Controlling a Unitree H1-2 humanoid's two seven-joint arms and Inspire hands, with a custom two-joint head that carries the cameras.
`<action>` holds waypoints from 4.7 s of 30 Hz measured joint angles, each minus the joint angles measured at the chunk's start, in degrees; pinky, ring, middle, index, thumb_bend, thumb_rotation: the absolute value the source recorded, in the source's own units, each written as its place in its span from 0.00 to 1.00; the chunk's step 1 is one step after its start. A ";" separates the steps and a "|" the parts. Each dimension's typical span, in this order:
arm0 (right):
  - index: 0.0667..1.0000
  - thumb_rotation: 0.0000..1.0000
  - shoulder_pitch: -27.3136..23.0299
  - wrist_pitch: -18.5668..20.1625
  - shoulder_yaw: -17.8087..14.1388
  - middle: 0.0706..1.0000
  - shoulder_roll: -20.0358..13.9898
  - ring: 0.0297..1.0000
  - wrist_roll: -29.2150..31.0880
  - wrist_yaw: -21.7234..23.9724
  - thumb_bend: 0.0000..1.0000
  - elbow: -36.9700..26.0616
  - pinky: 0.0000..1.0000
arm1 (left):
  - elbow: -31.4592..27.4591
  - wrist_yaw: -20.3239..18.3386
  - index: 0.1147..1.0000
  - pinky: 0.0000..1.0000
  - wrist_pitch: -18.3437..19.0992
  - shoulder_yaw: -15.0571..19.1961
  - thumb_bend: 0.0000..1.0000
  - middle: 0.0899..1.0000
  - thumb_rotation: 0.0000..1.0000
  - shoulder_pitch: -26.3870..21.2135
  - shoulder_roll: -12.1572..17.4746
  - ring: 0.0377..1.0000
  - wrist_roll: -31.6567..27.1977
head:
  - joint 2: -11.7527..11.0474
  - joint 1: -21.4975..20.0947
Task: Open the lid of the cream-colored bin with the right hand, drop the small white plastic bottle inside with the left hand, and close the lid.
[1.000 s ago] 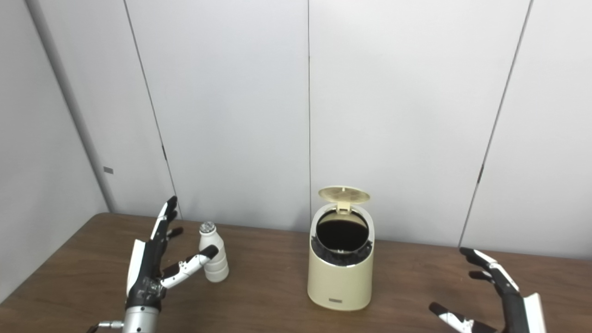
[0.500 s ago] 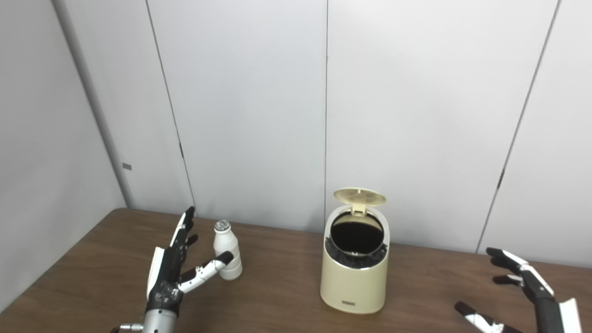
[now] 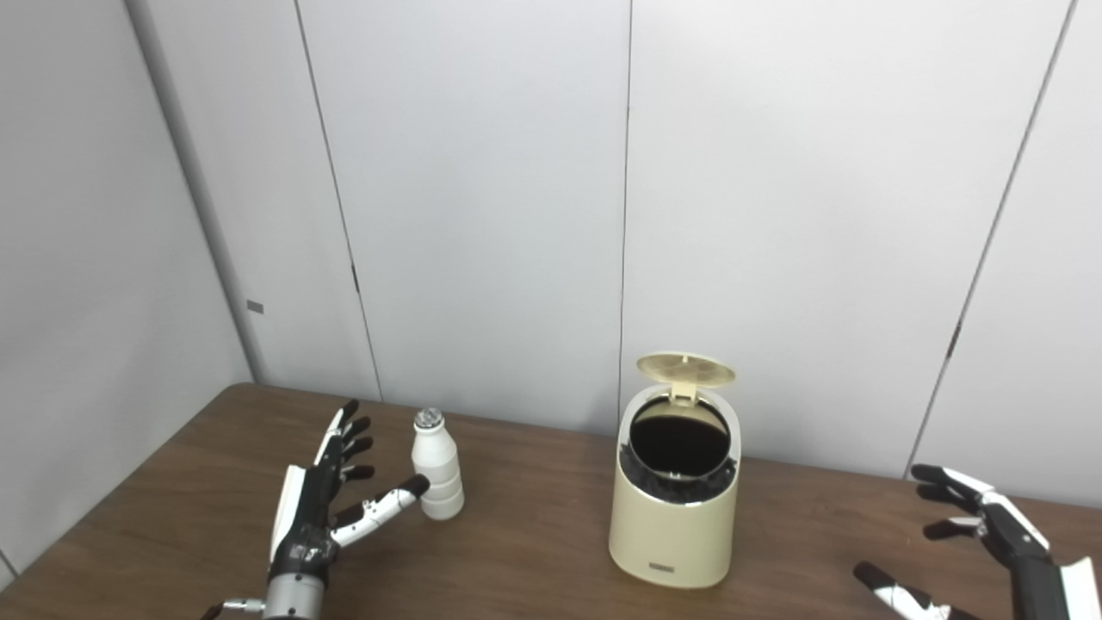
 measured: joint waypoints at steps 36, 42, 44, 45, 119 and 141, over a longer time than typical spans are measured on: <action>0.64 0.00 0.58 6.77 -0.63 0.70 3.15 0.67 -1.89 2.97 0.47 -7.70 0.44 | -1.32 -4.60 0.83 0.67 18.73 -6.95 0.96 0.81 0.21 -5.64 1.01 0.78 6.06 | -0.88 -1.50; 0.65 0.00 0.60 7.86 -0.63 0.71 3.43 0.67 -1.87 3.45 0.46 -8.37 0.43 | 0.51 1.07 0.67 0.58 19.06 -5.77 0.89 0.66 0.10 -7.03 -0.89 0.66 7.59 | -0.88 -1.85; 0.65 0.00 0.60 8.55 -0.63 0.71 3.45 0.68 -1.68 3.86 0.46 -8.51 0.44 | 1.87 4.37 0.58 0.49 17.86 -4.55 0.85 0.58 0.03 -7.72 -1.66 0.57 7.60 | -0.97 -1.93; 0.65 0.00 0.60 8.99 -0.64 0.71 3.54 0.68 -1.38 4.06 0.46 -8.71 0.44 | 2.36 5.95 0.54 0.44 17.64 -4.04 0.83 0.54 0.02 -8.12 -1.99 0.52 7.57 | -0.97 -1.93; 0.76 0.08 -3.50 -2.11 5.17 0.77 3.11 0.74 -2.17 -9.13 0.57 10.50 0.61 | 9.31 35.34 0.43 0.85 -20.66 -30.47 0.52 0.42 0.00 -19.07 3.50 0.70 26.29 | -2.81 -19.86; 0.77 0.08 -3.48 -2.12 5.10 0.78 3.99 0.78 -3.47 -10.30 0.60 10.34 0.66 | 16.27 43.67 0.42 0.82 -20.69 -41.35 0.52 0.43 0.00 -24.12 4.73 0.69 23.64 | -3.25 -21.88</action>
